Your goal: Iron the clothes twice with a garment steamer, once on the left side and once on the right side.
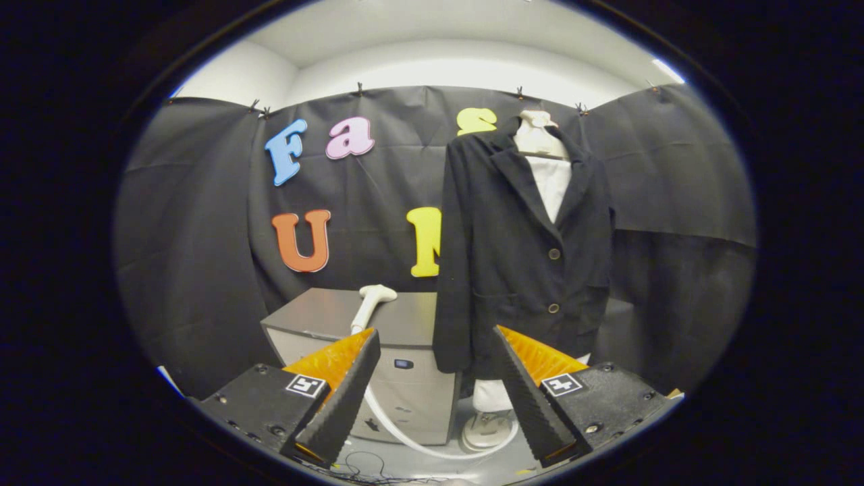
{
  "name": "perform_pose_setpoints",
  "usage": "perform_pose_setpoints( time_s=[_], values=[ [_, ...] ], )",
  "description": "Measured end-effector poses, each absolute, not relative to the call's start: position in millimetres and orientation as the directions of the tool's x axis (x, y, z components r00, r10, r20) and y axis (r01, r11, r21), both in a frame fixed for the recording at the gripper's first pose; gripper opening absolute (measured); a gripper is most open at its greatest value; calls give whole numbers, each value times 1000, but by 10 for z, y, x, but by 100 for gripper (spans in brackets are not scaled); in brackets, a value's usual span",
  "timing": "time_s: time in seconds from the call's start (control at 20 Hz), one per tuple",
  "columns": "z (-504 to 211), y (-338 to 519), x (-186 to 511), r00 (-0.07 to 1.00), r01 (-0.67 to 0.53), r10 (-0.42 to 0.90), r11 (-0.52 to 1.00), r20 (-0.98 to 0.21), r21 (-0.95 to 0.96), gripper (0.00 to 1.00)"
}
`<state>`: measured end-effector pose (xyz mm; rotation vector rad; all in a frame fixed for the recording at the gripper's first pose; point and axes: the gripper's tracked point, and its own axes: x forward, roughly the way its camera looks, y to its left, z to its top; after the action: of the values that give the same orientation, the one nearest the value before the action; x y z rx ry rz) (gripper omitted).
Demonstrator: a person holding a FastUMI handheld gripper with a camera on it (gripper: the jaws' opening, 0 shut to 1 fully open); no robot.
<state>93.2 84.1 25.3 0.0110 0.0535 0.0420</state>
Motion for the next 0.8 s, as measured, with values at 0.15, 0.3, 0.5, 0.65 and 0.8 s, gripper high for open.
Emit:
perform_pose_setpoints(
  time_s=[0.15, 0.3, 0.5, 0.65, 0.8],
  values=[
    [247, 1082, 1320, 994, -73, 73, 997, -82, 2, 100],
    [240, 1342, 1775, 987, -104, 104, 995, -120, 3, 100],
    [125, 1751, 2370, 969, -147, 146, 989, -198, 14, 100],
    [-19, 2028, 2807, 947, -175, 175, 984, -269, 24, 100],
    [-229, 2241, 3285, 918, -178, 178, 983, -355, 35, 100]
  ],
)
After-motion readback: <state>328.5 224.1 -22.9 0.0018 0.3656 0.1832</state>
